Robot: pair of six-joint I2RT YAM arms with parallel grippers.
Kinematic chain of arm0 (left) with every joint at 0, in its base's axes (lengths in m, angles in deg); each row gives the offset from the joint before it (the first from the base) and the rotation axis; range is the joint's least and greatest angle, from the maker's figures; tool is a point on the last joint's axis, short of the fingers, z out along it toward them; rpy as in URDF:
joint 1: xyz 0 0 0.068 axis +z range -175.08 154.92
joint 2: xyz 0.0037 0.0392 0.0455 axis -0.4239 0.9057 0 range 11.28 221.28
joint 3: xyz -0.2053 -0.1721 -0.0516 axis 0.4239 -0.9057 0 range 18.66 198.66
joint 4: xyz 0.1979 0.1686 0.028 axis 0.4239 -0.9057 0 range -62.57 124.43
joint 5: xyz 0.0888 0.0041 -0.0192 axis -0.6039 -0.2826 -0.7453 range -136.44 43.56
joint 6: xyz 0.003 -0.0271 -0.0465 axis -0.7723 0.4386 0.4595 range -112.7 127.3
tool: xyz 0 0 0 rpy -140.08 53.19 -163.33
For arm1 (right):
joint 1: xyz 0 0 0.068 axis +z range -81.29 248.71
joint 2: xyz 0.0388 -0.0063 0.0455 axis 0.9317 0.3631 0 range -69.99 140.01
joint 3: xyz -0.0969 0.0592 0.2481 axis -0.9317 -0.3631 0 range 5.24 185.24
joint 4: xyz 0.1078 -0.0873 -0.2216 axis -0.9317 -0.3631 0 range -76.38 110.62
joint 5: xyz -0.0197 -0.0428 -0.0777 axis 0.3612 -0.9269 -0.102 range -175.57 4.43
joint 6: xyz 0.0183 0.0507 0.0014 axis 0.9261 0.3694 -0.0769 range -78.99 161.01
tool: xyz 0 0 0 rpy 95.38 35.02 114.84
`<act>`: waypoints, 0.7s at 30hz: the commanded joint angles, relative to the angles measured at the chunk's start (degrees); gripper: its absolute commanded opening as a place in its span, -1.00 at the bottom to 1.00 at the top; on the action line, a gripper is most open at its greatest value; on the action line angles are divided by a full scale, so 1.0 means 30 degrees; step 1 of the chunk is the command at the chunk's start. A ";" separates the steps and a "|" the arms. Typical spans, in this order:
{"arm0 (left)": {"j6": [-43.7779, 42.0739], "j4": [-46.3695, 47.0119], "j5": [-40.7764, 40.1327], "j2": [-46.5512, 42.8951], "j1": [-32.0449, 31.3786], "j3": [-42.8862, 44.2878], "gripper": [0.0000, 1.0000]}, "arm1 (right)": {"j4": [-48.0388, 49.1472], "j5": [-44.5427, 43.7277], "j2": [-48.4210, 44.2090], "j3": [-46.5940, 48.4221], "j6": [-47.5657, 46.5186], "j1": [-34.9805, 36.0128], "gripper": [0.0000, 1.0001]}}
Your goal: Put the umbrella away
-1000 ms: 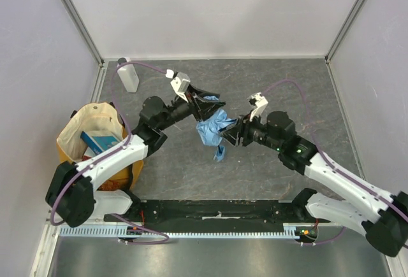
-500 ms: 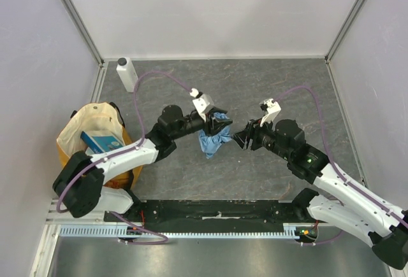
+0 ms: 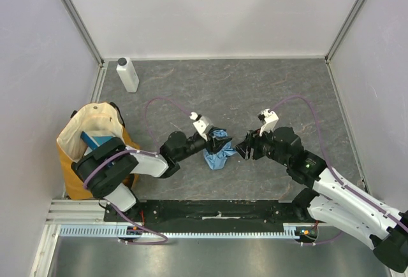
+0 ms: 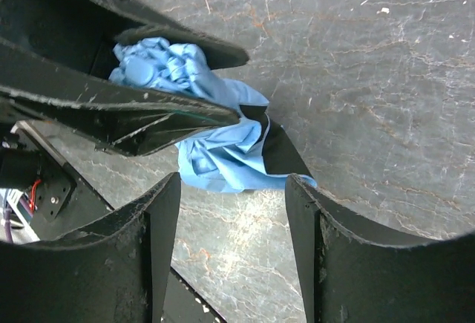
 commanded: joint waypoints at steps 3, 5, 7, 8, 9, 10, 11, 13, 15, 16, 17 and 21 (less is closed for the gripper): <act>0.1883 -0.8355 0.4046 -0.3127 0.0862 0.2579 -0.95 | -0.0444 0.1859 -0.0561 0.0300 -0.2254 -0.0135 0.53; 0.2967 -0.7973 0.5665 -0.3247 0.1568 0.2578 -0.88 | -0.1144 0.2039 -0.0622 0.0708 -0.2638 -0.0252 0.55; 0.3991 -0.9808 0.6136 -0.2956 0.2038 0.3686 -0.88 | -0.2051 0.1718 -0.0738 0.1031 -0.2610 -0.0224 0.55; 0.4867 -1.0950 0.6660 -0.2722 0.2388 0.4389 -0.87 | -0.2317 0.1455 -0.0854 0.1033 -0.2464 -0.0224 0.55; 0.6297 -1.1193 0.7739 -0.2400 0.2769 0.4860 -0.83 | -0.2493 0.1047 -0.1001 0.0975 -0.2057 -0.0253 0.55; 0.7732 -1.1515 0.8475 -0.2049 0.3237 0.5241 -0.68 | -0.2524 0.0665 -0.1089 0.0945 -0.1589 -0.0224 0.55; 0.9342 -1.3171 0.8366 -0.1669 0.3705 0.5941 0.09 | -0.2495 0.0633 -0.1090 0.0887 -0.1323 -0.0224 0.55; 1.1021 -1.4070 0.9734 -0.1139 0.4643 0.6534 0.75 | -0.2058 0.1244 -0.0741 0.0915 -0.0825 -0.0224 0.55; 1.2051 -1.3567 1.0121 -0.1516 0.5347 0.6096 0.77 | -0.1211 0.2005 0.0193 0.0625 -0.0502 -0.0224 0.55; 1.1735 -1.4207 1.0239 -0.1750 0.5554 0.6269 0.77 | -0.0626 0.2444 0.0721 0.0448 -0.0413 -0.0224 0.55; 1.1064 -1.5257 1.0095 -0.2043 0.5643 0.6532 0.78 | -0.0301 0.2681 0.1538 0.0447 -0.0383 -0.0224 0.54; 0.8456 -1.9621 0.8167 -0.4207 0.6521 0.7324 0.80 | -0.0064 0.1897 0.3975 0.1032 -0.0383 0.0360 0.49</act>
